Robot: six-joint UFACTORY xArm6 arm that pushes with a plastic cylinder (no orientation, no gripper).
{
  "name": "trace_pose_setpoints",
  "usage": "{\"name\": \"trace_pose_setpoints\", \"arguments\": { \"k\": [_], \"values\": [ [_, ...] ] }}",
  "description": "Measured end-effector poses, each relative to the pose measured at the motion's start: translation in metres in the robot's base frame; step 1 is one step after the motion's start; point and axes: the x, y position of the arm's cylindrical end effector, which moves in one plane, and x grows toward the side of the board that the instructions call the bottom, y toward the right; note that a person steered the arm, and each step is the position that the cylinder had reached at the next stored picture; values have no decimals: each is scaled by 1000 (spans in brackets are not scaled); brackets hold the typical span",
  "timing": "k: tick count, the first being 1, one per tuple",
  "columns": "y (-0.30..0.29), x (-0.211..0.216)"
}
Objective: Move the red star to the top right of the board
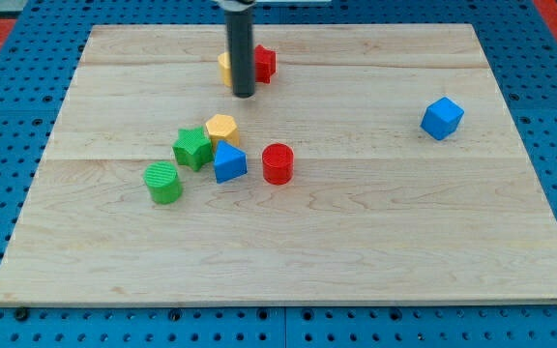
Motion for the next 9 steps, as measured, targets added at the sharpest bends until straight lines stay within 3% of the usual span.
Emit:
{"name": "trace_pose_setpoints", "arguments": {
  "k": [2, 3, 4, 6, 8, 9],
  "values": [
    [14, -64],
    [83, -62],
    [51, -35],
    [166, -59],
    [242, -87],
    [222, -29]
  ]
}}
